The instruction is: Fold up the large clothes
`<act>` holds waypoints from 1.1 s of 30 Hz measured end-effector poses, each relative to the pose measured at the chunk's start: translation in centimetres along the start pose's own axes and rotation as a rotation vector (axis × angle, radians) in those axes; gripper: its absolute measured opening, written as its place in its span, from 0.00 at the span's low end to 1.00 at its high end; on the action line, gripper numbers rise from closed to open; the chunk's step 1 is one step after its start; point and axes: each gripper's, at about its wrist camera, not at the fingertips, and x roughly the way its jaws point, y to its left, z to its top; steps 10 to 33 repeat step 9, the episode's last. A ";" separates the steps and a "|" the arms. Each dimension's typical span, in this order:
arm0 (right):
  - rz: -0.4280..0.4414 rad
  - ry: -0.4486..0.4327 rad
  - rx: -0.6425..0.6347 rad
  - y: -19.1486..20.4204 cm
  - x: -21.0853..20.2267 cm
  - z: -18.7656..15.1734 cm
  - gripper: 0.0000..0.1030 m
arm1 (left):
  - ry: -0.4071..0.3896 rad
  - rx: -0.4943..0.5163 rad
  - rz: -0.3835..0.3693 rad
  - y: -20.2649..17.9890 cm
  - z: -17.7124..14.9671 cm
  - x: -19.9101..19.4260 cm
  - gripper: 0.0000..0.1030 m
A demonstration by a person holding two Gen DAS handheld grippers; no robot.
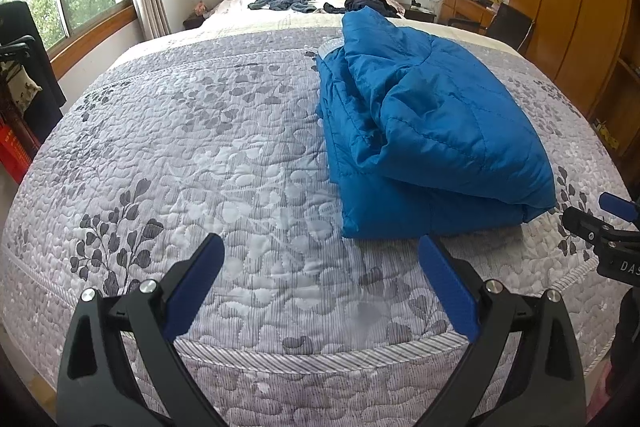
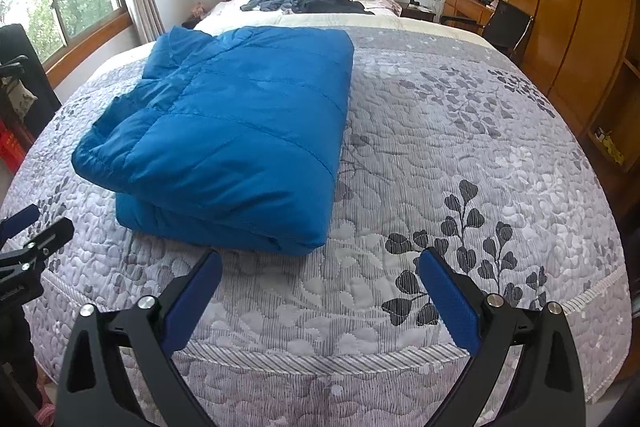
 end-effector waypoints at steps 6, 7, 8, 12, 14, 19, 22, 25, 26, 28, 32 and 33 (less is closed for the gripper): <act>0.002 0.015 0.008 -0.2 0.2 0.0 0.96 | 0.002 -0.003 0.003 0.0 0.0 0.1 0.94; 0.001 0.015 0.009 -0.2 0.2 0.0 0.96 | 0.002 -0.003 0.003 0.0 0.0 0.1 0.94; 0.000 0.015 0.009 -0.2 0.3 0.0 0.96 | 0.002 -0.004 0.004 0.1 0.0 0.1 0.94; 0.000 0.016 0.010 -0.3 0.3 0.0 0.96 | 0.002 -0.003 0.003 0.1 0.0 0.1 0.94; 0.000 0.016 0.010 -0.3 0.3 0.0 0.96 | 0.002 -0.003 0.003 0.1 0.0 0.1 0.94; 0.000 0.016 0.010 -0.3 0.3 0.0 0.96 | 0.002 -0.003 0.003 0.1 0.0 0.1 0.94; 0.000 0.016 0.010 -0.3 0.3 0.0 0.96 | 0.002 -0.003 0.003 0.1 0.0 0.1 0.94; 0.000 0.016 0.010 -0.3 0.3 0.0 0.96 | 0.002 -0.003 0.003 0.1 0.0 0.1 0.94; 0.000 0.016 0.010 -0.3 0.3 0.0 0.96 | 0.002 -0.003 0.003 0.1 0.0 0.1 0.94; 0.000 0.016 0.010 -0.3 0.3 0.0 0.96 | 0.002 -0.003 0.003 0.1 0.0 0.1 0.94; 0.000 0.016 0.010 -0.3 0.3 0.0 0.96 | 0.002 -0.003 0.003 0.1 0.0 0.1 0.94; 0.000 0.016 0.010 -0.3 0.3 0.0 0.96 | 0.002 -0.003 0.003 0.1 0.0 0.1 0.94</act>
